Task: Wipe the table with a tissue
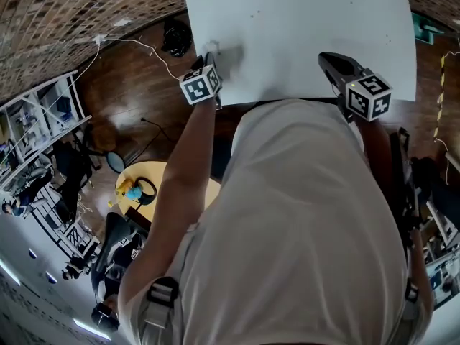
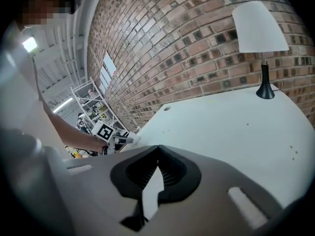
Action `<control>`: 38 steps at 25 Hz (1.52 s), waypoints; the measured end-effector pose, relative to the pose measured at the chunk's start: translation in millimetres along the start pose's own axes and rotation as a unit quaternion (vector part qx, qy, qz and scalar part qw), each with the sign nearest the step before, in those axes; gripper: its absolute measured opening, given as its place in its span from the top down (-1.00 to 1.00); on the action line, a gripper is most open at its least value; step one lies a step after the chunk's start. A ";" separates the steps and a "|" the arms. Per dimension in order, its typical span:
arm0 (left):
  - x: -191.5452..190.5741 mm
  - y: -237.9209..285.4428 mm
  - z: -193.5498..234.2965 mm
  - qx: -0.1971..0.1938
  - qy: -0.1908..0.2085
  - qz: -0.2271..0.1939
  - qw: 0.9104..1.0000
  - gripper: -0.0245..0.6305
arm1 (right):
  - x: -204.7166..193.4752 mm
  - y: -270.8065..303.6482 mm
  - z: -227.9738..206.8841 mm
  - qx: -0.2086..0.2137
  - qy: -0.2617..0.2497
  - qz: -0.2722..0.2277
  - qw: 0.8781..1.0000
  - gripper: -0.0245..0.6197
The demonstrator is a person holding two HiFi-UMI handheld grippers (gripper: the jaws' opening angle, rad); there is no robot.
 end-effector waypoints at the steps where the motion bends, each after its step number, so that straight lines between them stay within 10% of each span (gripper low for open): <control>1: -1.3 0.5 -0.3 0.008 0.014 0.003 1.000 0.76 | 0.3 -1.0 -2.9 0.002 0.000 0.000 1.000 0.90; 11: 0.2 -0.8 -12.9 0.072 0.058 0.014 0.996 0.80 | -2.6 -17.4 -25.4 0.006 0.012 0.000 1.000 0.90; 20: -2.1 3.0 -24.6 0.109 -0.011 0.009 0.994 0.80 | -2.1 -22.3 -39.3 -0.002 0.025 -0.006 1.000 0.90; 38: -19.1 17.2 -47.7 0.105 0.012 0.065 0.992 0.82 | -7.0 -21.3 -33.2 0.003 0.022 -0.001 1.000 0.90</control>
Point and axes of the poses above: the fingertips, and each gripper's own axes: y forward along the fingers, z to its left, x out of its top, the point moved 2 cm from there along -y, backward along the fingers, and after that the axes turned 12 degrees about -x, right-handed, at the moved point
